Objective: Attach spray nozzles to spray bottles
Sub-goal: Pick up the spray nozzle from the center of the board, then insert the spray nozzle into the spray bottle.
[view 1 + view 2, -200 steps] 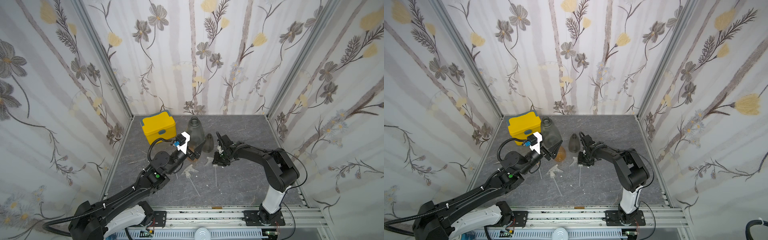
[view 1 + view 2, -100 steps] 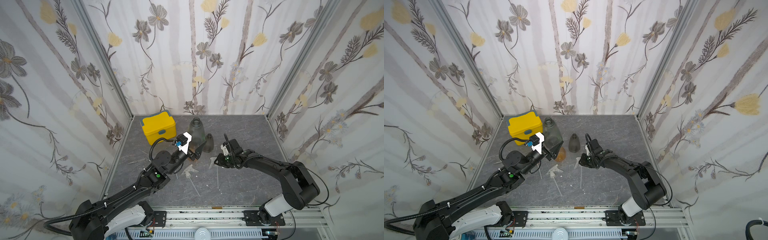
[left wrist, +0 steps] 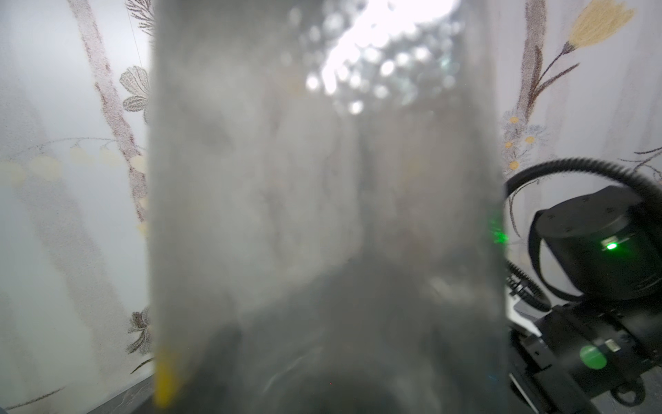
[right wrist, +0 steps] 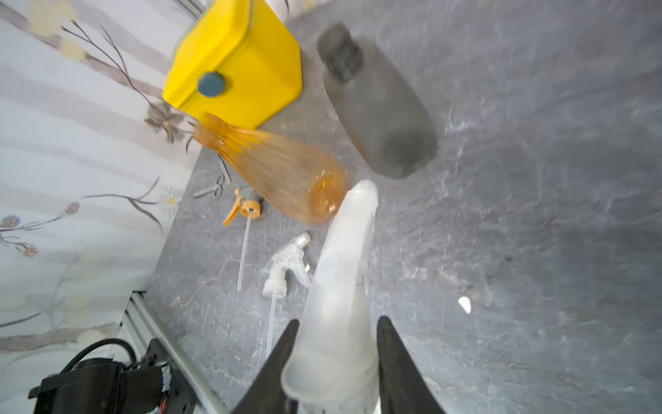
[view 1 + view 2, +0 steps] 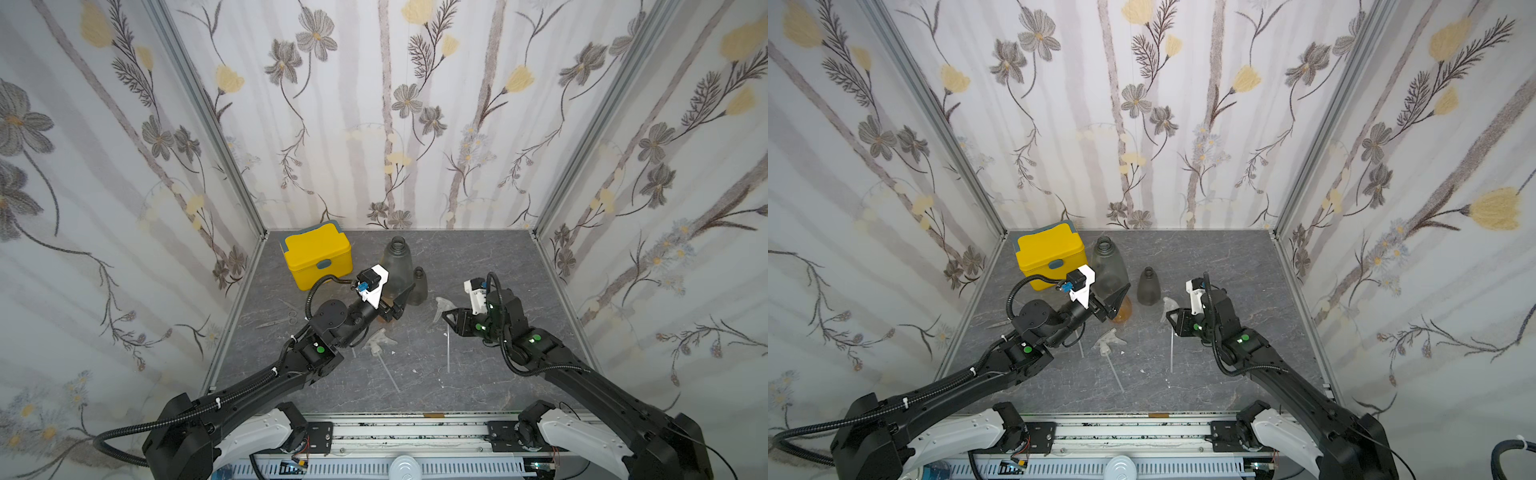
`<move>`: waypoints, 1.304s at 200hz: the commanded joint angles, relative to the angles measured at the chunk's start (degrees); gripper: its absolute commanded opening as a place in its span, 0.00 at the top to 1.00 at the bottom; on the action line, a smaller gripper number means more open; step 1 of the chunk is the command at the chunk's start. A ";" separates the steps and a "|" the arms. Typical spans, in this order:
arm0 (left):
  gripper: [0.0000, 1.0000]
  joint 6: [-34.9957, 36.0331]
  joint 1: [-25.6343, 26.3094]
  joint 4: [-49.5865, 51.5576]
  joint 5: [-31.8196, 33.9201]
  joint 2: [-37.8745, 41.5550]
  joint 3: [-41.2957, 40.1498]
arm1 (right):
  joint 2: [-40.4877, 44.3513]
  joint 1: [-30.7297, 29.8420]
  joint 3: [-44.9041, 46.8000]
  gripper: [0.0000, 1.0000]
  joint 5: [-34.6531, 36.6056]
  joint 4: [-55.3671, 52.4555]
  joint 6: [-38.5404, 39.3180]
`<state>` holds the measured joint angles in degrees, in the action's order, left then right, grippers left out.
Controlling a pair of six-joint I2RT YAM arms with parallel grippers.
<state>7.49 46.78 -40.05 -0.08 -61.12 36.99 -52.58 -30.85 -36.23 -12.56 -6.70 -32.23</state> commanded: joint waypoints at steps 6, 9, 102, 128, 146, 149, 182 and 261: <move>0.21 -0.75 0.04 -2.45 -1.39 -0.49 -0.18 | 7.40 -0.06 0.34 0.66 8.41 7.72 4.71; 0.21 -0.73 0.05 -2.43 -1.41 -0.49 -0.20 | 7.87 -0.04 0.08 0.66 9.09 7.97 5.17; 0.21 -0.25 0.54 -1.80 -3.75 -1.54 0.09 | 5.95 -0.03 -15.56 0.67 11.90 14.93 14.54; 0.21 -0.06 0.68 -2.47 -3.67 -1.14 -0.44 | 3.03 -0.23 -20.76 0.66 7.16 19.90 14.61; 0.21 -0.40 0.70 -2.50 -3.90 -1.52 -0.44 | 0.11 -0.75 -26.26 0.66 4.90 20.60 15.24; 0.21 -0.41 0.80 -2.49 -3.88 -1.54 -0.45 | -0.30 -0.93 -27.17 0.66 4.62 20.88 15.38; 0.21 -0.26 1.29 -2.68 -3.84 -2.31 -0.67 | -3.40 -2.16 -33.90 0.66 1.66 25.47 15.24; 0.21 -0.57 2.13 -2.41 -4.33 -4.00 -0.42 | -12.02 -7.24 -47.03 0.66 -3.03 28.61 15.35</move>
<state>7.05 48.60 -40.40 -3.70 -64.88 36.42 -62.48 -37.23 -80.38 -13.89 18.83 -17.47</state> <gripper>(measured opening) 0.793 0.339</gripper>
